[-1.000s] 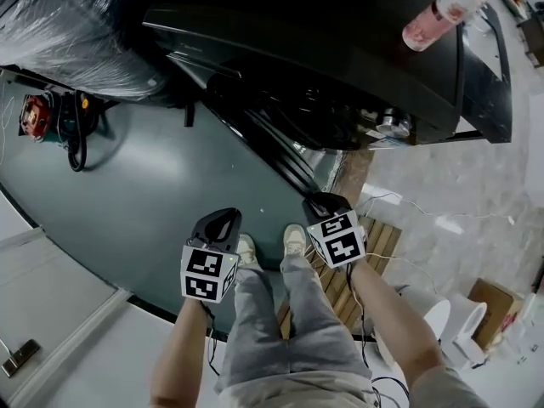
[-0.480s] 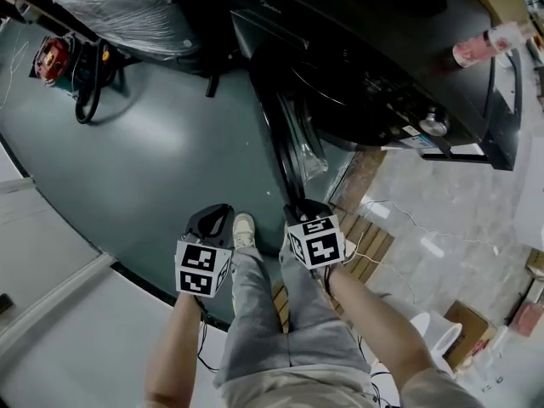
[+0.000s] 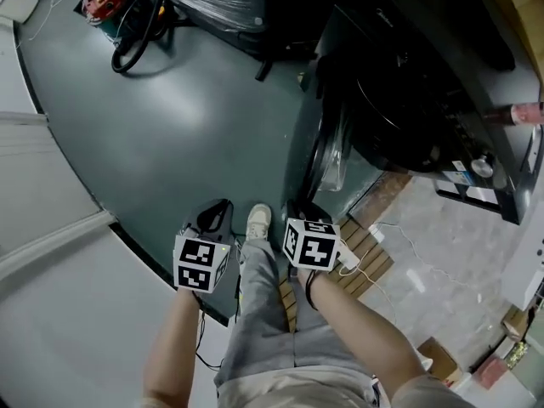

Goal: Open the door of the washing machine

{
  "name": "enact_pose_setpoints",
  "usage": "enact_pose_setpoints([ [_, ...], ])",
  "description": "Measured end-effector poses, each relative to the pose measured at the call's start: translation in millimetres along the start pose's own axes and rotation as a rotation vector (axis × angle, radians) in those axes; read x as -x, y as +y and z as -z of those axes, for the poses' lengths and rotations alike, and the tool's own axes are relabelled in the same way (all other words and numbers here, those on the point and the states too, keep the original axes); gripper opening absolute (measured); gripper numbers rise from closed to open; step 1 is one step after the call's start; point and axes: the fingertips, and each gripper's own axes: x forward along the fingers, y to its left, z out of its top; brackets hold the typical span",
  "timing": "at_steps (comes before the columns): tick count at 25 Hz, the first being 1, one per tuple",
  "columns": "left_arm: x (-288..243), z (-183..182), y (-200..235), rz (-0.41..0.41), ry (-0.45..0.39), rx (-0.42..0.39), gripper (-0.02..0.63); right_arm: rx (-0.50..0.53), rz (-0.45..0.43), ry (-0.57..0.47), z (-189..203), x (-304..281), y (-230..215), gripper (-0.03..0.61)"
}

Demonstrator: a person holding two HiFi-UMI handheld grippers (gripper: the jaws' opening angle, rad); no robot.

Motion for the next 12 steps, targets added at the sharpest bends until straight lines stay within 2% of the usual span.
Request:
enact_pose_setpoints([
  [4, 15.1, 10.2, 38.1, -0.069, -0.012, 0.064, 0.031, -0.04, -0.001, 0.007, -6.9, -12.8, 32.0, 0.138],
  [12, 34.5, 7.7, 106.8, -0.236, -0.052, 0.175, 0.031, -0.208, 0.029, 0.027, -22.2, -46.4, 89.9, 0.14],
])
